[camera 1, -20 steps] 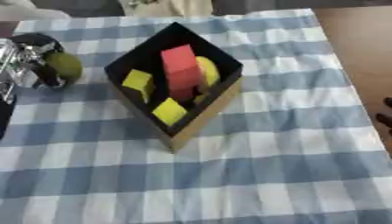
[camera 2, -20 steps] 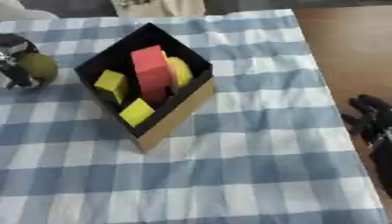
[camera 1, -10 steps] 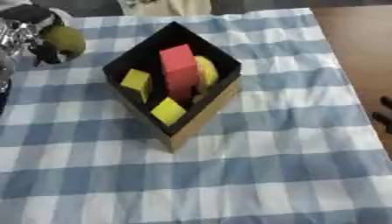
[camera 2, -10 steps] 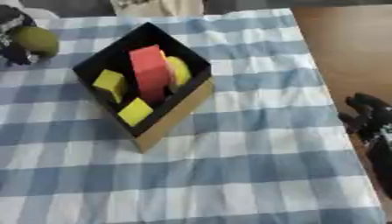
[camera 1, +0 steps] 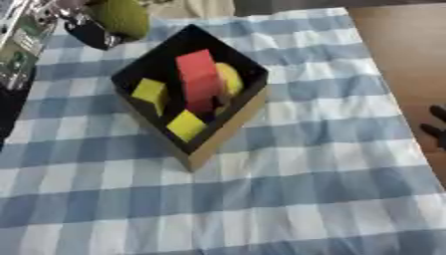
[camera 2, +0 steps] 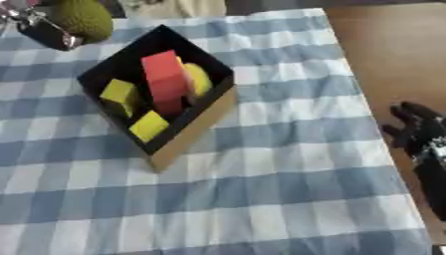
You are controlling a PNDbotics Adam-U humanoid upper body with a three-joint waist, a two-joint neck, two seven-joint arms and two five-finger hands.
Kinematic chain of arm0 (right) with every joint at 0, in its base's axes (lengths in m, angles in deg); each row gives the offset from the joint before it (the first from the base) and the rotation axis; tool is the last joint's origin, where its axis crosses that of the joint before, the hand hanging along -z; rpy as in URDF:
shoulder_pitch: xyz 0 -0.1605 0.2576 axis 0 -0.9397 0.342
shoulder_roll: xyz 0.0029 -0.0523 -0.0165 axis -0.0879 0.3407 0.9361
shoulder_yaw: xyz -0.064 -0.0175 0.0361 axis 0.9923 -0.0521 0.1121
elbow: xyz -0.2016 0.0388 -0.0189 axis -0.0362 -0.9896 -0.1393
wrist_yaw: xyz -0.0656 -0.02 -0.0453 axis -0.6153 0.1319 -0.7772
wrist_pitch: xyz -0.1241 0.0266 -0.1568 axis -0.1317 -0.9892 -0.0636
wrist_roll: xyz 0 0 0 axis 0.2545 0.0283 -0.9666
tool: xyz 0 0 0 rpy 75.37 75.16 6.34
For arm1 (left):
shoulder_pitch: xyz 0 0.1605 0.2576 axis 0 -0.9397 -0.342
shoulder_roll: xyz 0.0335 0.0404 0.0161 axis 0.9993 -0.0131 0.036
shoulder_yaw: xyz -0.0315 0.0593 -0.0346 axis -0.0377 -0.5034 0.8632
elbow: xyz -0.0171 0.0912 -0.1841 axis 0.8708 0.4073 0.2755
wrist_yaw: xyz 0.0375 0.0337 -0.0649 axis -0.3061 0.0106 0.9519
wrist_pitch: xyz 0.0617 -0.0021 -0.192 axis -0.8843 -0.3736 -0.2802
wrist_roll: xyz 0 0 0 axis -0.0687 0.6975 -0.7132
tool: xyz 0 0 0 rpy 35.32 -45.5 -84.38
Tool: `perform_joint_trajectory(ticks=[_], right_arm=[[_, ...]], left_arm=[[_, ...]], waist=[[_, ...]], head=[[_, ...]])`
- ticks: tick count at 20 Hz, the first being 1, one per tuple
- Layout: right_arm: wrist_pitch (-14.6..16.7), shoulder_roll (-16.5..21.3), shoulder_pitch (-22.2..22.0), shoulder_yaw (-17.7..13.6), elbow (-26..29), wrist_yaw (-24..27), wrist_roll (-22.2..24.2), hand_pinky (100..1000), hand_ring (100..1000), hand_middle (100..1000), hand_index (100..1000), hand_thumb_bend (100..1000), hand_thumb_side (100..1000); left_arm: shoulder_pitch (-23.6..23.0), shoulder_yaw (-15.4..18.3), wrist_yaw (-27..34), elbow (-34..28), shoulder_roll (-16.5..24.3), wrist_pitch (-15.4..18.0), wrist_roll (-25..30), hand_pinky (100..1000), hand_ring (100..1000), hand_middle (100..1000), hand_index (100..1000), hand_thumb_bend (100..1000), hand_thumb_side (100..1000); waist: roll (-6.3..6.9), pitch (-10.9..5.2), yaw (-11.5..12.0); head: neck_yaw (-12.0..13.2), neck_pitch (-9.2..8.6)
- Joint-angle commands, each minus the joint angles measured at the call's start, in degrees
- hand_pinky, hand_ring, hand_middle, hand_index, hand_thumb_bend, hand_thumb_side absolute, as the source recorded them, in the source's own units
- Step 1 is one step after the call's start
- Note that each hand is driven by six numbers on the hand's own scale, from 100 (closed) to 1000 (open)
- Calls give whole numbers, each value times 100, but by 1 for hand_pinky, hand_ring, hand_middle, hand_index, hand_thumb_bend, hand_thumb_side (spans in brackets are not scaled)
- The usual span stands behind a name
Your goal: Pick up objects on the table and place them in the box.
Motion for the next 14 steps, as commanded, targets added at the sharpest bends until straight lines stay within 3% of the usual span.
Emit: perform_joint_trajectory(ticks=[1, 7, 14], right_arm=[[18, 142, 19, -29, 114, 58, 9, 911, 1000, 414, 843, 100, 648], [17, 142, 33, -38, 114, 79, -4, 911, 1000, 414, 843, 100, 644], [4, 129, 50, -50, 114, 86, -20, 911, 1000, 414, 843, 100, 647]], left_arm=[[101, -59, 78, -207, 15, -40, 40, 712, 659, 556, 674, 189, 100], [68, -163, 74, -116, -143, -27, 63, 712, 659, 555, 675, 191, 100], [-7, -355, 114, 135, -252, 123, 186, 715, 665, 563, 683, 275, 104]], waist=[[-35, -217, -5], [-36, -216, -19], [-26, -204, -45]], head=[[20, 10], [29, 12], [15, 28]])
